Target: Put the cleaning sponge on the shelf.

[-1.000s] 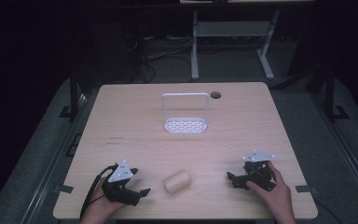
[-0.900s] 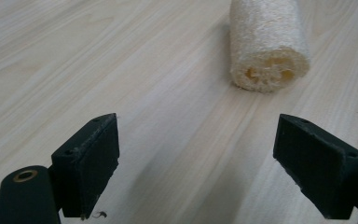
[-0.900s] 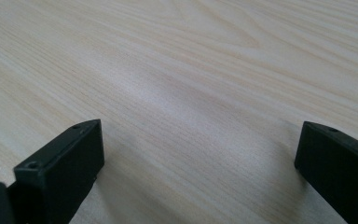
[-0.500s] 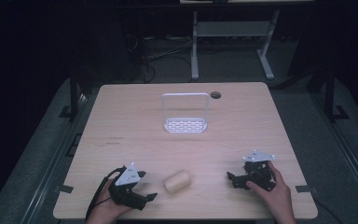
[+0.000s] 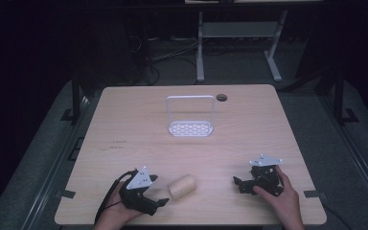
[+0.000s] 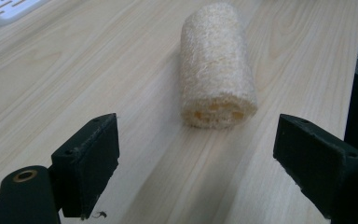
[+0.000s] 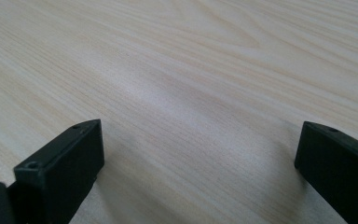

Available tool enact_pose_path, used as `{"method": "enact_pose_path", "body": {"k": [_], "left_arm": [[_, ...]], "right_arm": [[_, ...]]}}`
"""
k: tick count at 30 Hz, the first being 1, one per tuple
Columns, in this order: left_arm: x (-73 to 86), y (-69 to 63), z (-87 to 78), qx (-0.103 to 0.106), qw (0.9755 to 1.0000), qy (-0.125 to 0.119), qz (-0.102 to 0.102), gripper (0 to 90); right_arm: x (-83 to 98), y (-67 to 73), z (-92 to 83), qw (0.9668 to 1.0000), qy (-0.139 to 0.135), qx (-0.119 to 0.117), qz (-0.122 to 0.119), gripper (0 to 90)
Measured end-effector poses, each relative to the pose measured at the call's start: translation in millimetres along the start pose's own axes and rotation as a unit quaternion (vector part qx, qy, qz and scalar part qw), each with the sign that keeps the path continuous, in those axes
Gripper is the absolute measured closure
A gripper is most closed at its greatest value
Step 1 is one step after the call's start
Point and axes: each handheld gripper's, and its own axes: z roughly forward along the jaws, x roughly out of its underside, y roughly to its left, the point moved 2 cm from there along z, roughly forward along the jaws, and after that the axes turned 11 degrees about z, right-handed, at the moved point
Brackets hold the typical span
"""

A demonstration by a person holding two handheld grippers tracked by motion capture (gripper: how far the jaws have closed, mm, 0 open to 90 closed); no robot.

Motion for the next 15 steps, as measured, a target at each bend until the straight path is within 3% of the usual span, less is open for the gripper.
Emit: {"method": "enact_pose_path", "body": {"k": [15], "left_arm": [[-26.3, 6.1, 19.4, 0.015, 0.9997, 0.011, 0.017, 14.0]], "right_arm": [[0.0, -0.1, 0.0, 1.0000, 0.000, 0.000, -0.001, 0.9]]}}
